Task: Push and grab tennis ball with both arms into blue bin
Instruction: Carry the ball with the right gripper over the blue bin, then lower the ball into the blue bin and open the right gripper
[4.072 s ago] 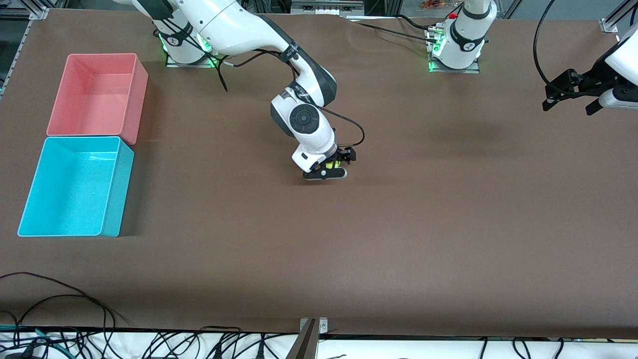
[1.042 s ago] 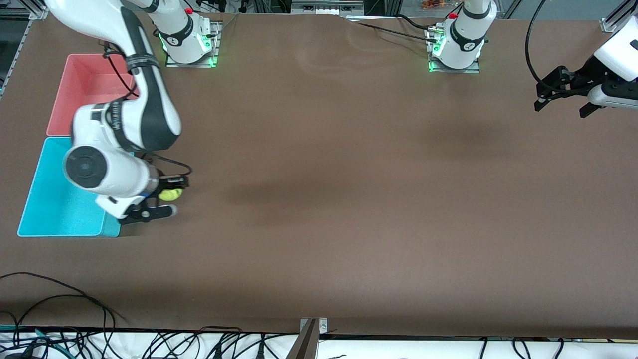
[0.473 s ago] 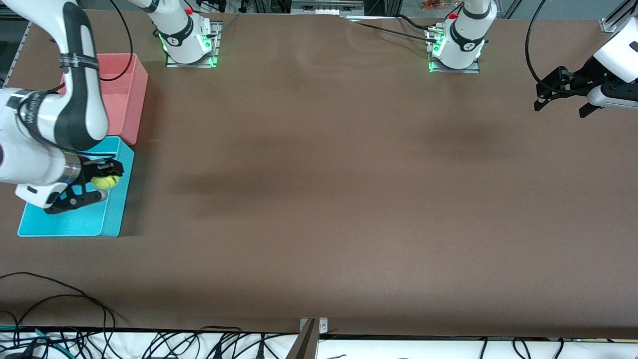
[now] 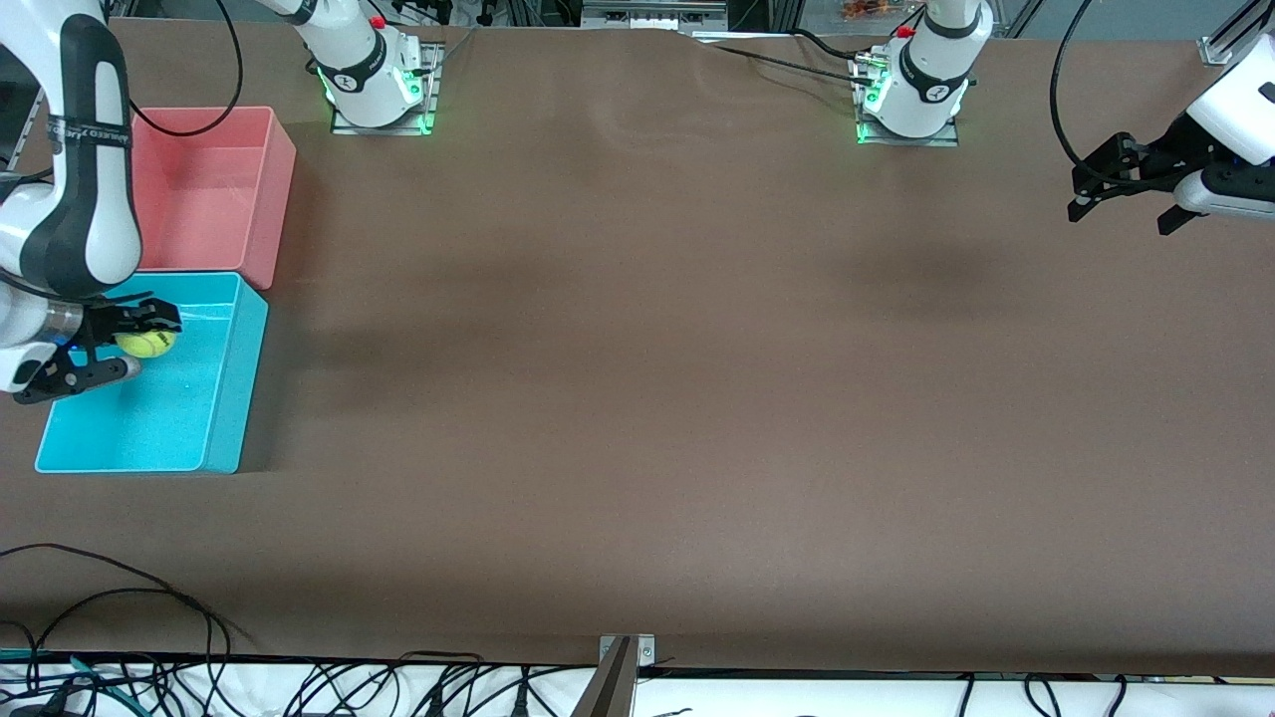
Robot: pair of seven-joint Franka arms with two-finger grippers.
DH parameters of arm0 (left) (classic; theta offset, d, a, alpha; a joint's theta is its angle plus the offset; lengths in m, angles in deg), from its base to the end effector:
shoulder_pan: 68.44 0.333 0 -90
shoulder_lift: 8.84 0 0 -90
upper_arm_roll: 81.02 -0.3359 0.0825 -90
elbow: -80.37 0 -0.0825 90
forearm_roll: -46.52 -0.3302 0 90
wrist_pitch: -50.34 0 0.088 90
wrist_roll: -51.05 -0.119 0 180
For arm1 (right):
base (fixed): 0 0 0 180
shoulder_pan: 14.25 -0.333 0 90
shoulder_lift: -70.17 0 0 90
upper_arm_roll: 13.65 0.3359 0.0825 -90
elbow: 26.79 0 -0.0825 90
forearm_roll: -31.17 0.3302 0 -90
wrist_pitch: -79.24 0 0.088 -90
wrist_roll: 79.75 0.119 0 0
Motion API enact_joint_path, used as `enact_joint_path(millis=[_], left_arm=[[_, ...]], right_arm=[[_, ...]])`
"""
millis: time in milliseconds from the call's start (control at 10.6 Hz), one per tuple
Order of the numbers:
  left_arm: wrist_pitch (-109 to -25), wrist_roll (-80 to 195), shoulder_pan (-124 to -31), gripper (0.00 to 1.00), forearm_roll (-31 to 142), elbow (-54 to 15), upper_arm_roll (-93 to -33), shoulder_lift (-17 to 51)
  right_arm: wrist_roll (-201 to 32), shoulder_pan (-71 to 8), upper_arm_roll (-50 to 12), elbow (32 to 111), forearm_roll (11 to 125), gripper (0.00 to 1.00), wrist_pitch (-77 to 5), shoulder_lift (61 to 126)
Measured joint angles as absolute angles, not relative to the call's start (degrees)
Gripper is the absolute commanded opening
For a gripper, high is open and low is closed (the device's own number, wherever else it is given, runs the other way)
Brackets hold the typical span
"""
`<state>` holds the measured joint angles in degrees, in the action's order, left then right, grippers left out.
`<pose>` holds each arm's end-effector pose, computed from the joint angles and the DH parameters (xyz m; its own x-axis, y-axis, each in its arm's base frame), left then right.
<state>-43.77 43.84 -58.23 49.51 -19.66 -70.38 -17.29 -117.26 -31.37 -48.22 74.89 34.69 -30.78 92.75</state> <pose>0.4584 -0.0166 0.6345 0.9907 -0.1284 0.0444 -0.1293 -0.9914 0.0196 0.5621 -0.1354 0.3915 0.9162 0.3211 -0.2397 0.3365 -0.9414 0.0251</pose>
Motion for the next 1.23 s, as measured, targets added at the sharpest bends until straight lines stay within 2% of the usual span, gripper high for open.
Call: enact_joint_path(millis=[379,1231], left_arm=[[-43.8,43.8,-58.2,1.0,49.5,-19.6,-70.4,-17.3],[-43.8,43.8,-58.2,1.0,49.5,-19.6,-70.4,-17.3]], right_arm=[[-121.9,-28.5,-49.0,81.2,34.7,0.0,-37.9,93.3],[-126.1,-26.4,-49.0,81.8,34.6,0.0,-47.4,101.1]])
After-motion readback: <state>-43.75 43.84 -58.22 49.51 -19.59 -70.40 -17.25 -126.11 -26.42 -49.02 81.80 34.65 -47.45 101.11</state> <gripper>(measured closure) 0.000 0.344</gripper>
